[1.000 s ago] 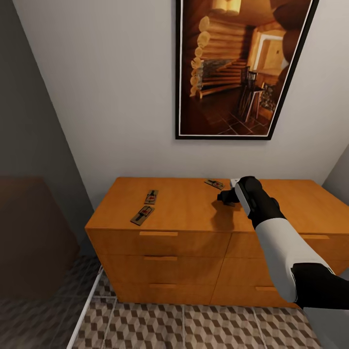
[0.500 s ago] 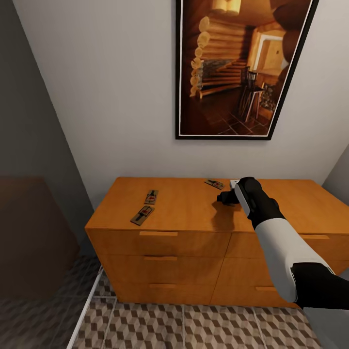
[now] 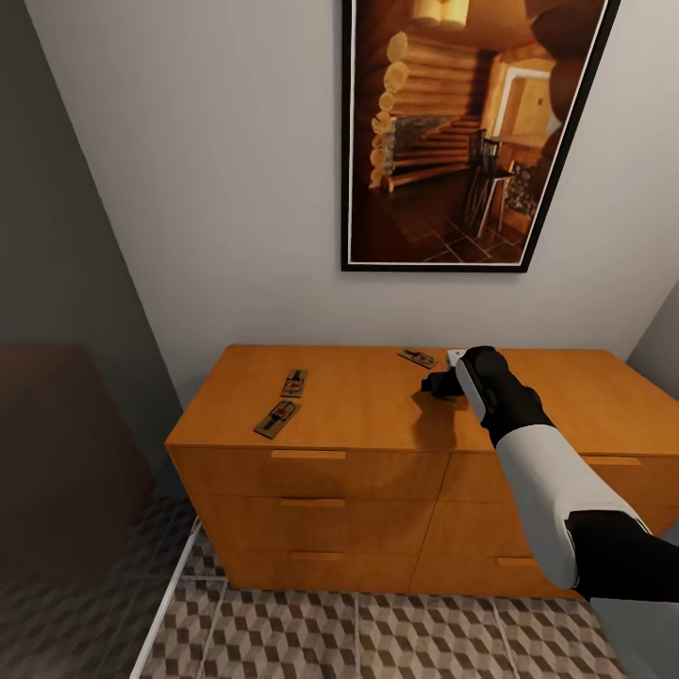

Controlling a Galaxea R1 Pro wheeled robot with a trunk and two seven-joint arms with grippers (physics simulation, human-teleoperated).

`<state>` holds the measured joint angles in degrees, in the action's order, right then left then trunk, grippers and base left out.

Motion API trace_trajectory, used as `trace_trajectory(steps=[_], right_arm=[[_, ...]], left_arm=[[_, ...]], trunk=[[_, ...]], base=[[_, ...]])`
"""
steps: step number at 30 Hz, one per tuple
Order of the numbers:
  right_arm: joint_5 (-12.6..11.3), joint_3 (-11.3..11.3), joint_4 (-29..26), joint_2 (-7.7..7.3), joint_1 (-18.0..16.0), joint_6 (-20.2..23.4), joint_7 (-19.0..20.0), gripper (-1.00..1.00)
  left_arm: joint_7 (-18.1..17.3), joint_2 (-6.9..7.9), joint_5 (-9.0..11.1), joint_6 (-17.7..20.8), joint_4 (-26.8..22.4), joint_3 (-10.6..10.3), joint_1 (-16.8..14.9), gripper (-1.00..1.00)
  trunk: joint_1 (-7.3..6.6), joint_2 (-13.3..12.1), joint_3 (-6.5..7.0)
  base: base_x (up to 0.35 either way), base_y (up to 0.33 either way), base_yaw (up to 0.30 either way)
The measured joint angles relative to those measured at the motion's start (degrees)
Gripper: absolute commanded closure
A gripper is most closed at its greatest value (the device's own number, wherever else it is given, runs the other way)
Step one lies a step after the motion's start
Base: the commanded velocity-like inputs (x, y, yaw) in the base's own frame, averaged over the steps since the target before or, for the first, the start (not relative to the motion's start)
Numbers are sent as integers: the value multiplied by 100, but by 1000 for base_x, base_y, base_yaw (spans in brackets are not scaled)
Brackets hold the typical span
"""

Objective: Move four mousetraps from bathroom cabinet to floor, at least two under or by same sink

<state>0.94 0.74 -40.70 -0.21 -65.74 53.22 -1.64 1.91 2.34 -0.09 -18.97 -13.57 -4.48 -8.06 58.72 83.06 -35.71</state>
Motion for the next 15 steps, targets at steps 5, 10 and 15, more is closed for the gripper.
trace_trajectory(steps=[5,10,15], right_arm=[[7,4,0,1,0,-3,2,-100],[5,4,0,1,0,-4,0,-100],[-10,0,4,-2,0,-10,0,-100]], left_arm=[[0,-1,0,0,0,-2,0,-100],[0,-1,0,0,0,0,-1,-100],[0,-1,0,0,0,0,0,-100]], trunk=[[0,0,0],[0,0,0],[0,0,0]], base=[[0,0,0],[0,0,0],[0,0,0]])
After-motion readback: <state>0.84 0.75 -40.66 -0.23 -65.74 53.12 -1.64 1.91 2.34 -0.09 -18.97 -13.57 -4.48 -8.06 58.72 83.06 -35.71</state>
